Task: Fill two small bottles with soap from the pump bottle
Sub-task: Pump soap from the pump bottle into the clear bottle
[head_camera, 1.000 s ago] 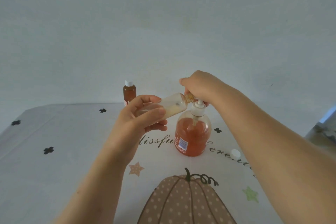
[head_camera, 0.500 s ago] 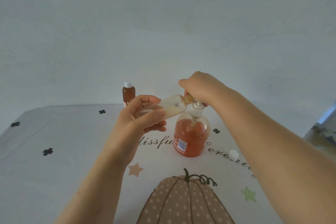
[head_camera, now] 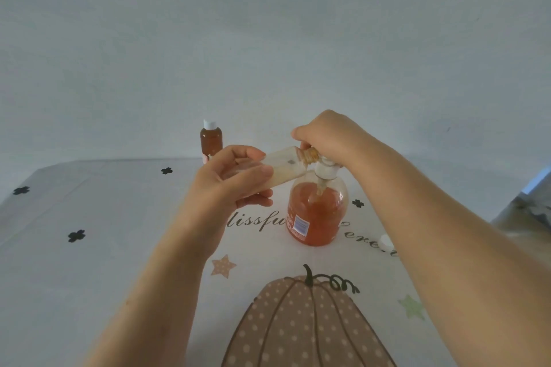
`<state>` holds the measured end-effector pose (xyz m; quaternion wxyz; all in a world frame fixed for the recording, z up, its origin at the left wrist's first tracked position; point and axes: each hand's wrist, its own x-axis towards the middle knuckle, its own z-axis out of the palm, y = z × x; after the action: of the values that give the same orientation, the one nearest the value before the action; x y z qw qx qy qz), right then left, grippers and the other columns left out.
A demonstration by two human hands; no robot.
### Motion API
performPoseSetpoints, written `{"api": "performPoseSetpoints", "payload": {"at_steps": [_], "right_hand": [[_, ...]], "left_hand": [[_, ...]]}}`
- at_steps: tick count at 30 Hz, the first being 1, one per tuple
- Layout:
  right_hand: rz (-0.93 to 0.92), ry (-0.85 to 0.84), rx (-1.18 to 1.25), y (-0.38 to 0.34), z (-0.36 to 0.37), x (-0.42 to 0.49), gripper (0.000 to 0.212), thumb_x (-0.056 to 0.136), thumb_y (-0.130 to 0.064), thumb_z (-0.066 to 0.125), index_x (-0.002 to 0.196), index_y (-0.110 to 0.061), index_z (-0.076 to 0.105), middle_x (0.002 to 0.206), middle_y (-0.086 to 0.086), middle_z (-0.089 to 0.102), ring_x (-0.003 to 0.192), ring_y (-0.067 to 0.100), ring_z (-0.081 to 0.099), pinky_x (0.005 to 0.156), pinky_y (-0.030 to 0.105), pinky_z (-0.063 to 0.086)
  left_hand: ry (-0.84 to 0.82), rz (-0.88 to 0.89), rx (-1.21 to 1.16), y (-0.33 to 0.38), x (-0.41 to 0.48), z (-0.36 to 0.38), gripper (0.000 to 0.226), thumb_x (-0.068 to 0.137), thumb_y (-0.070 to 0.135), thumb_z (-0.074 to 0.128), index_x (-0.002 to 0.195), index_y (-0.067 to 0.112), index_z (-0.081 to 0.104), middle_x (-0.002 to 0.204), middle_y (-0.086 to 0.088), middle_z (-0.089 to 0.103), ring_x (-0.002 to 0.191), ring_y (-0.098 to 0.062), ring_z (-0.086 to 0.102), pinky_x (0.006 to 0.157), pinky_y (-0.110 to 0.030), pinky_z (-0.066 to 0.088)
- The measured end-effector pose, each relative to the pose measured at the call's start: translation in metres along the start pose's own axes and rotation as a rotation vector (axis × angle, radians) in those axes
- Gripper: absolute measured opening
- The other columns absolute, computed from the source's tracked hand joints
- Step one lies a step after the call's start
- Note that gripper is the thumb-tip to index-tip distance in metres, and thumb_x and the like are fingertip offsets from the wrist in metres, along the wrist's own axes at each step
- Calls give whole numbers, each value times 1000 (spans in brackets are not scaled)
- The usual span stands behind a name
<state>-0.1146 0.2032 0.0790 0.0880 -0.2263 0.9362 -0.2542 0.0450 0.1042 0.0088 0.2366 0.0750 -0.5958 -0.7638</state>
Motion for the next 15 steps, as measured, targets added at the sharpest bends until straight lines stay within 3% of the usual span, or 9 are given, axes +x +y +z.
{"api": "performPoseSetpoints", "payload": {"at_steps": [3, 7, 10, 13, 15], "right_hand": [[5, -3, 4, 0, -1, -2, 39, 92, -29, 54, 114, -2, 72, 43, -1, 43, 48, 21, 40, 66, 32, 39], [5, 0, 23, -2, -5, -2, 37, 92, -27, 53, 108, -2, 75, 57, 2, 54, 55, 22, 48, 68, 33, 43], [-10, -18, 48, -5, -13, -4, 30, 93, -23, 51, 84, -7, 74, 55, 2, 62, 44, 22, 51, 66, 31, 47], [-93, -18, 32, -6, -20, -6, 34, 98, -25, 52, 72, -14, 71, 74, 4, 70, 58, 24, 60, 59, 26, 47], [-129, 6, 50, -8, -25, -6, 34, 100, -24, 52, 74, -13, 70, 71, 1, 68, 62, 19, 59, 58, 27, 44]], "left_hand": [[-6, -2, 1, 0, 0, 0, 26, 73, 14, 74, 97, 10, 66, 90, -10, 66, 69, -25, 65, 67, -31, 57], [-17, 6, 4, 3, -1, 1, 26, 74, 17, 75, 98, 10, 67, 92, -8, 67, 71, -25, 66, 68, -31, 57], [-28, 18, -5, 4, -3, 2, 23, 74, 19, 75, 95, 13, 67, 90, -7, 69, 72, -25, 67, 68, -31, 57], [-22, 22, -10, 4, -3, 2, 23, 74, 19, 75, 95, 14, 67, 91, -7, 69, 73, -25, 67, 68, -32, 56], [-23, 24, -6, 5, -3, 2, 24, 74, 19, 75, 96, 13, 67, 91, -7, 69, 72, -25, 66, 68, -32, 56]]}}
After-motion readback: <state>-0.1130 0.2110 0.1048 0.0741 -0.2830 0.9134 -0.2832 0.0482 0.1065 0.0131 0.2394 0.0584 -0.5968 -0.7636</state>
